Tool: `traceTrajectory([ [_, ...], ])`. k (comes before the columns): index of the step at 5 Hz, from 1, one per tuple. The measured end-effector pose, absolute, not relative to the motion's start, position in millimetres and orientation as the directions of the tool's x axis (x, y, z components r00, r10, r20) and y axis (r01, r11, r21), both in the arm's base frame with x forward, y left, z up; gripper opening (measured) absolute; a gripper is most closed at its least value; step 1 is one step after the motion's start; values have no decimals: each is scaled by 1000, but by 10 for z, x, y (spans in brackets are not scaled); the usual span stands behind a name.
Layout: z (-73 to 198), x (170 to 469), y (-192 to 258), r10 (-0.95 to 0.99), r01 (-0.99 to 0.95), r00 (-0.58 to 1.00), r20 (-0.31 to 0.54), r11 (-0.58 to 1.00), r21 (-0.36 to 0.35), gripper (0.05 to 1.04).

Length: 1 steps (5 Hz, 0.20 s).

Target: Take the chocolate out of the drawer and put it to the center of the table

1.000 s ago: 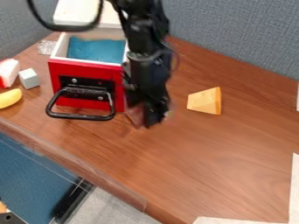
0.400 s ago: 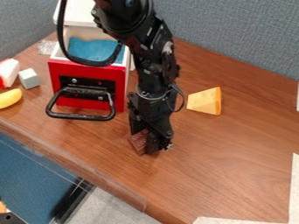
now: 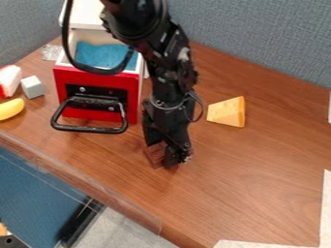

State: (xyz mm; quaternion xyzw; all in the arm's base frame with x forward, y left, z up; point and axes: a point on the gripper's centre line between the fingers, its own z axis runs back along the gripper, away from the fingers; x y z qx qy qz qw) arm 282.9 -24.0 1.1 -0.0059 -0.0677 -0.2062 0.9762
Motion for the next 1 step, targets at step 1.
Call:
traceTrajectory([
  [1,76,2721,-167,-387,392,916,107,920,-26,1001],
])
